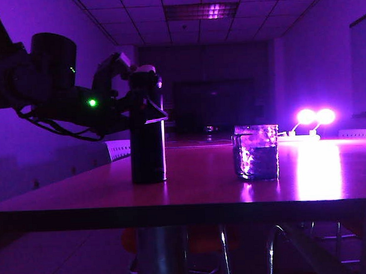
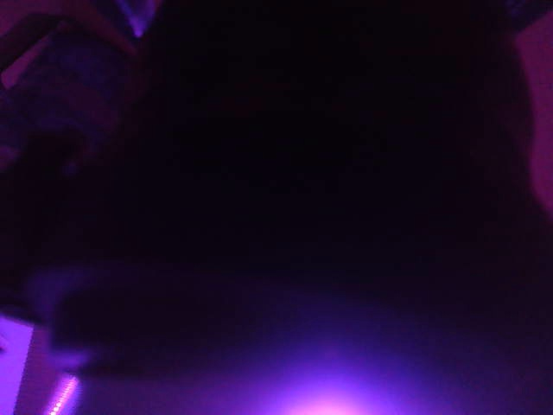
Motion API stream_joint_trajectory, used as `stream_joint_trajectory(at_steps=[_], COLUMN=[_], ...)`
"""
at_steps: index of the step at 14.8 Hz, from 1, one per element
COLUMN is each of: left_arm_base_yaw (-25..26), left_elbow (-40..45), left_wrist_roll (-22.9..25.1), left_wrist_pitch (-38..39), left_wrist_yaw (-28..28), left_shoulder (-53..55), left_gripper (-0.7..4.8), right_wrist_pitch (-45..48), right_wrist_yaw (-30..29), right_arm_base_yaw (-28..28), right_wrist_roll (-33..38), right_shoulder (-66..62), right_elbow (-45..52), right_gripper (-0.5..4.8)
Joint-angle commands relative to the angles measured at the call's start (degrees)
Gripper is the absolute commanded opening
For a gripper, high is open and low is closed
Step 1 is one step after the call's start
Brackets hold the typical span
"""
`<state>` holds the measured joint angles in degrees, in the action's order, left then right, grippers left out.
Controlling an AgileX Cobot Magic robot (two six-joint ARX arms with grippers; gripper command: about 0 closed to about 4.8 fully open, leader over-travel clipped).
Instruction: Pick up the black thermos cup, pour some water from it into the cup, and then put the thermos cup back on the table.
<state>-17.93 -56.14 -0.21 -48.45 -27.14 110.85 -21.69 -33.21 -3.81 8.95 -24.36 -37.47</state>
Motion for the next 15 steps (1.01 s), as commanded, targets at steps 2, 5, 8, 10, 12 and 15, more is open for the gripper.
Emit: stream_joint_trajectory(at_steps=[2,5,8,10,12,15], left_arm_base_yaw=[-0.4,-0.5,-0.7,-0.7,-0.7,-0.7], left_elbow=[-0.2,-0.2,-0.2,-0.2,-0.2,-0.2], left_wrist_roll=[0.3,0.4,0.4,-0.5,-0.7,-0.7], left_wrist_pitch=[-1.9,-2.4,-2.7,-2.6,-2.6,-2.7], left_wrist_yaw=[0.2,0.5,0.3,-0.1,0.0,-0.1], left_shoulder=[1.4,2.0,2.0,2.0,1.9,1.9], left_gripper=[4.79,4.79,3.51,3.31,3.31,3.31], right_wrist_pitch=[0.7,0.7,0.7,0.7,0.7,0.7], right_wrist_yaw=[-0.4,-0.4,-0.4,-0.4,-0.4,-0.4], right_arm_base_yaw=[0.0,0.0,0.0,0.0,0.0,0.0], right_wrist_roll=[-0.2,-0.2,-0.2,-0.2,-0.2,-0.2], right_shoulder=[-0.1,-0.1,-0.1,-0.1,-0.1,0.0], right_elbow=[-0.3,-0.3,-0.3,-0.3,-0.3,-0.3], right_gripper=[-0.01,-0.01,-0.01,-0.01,-0.01,-0.01])
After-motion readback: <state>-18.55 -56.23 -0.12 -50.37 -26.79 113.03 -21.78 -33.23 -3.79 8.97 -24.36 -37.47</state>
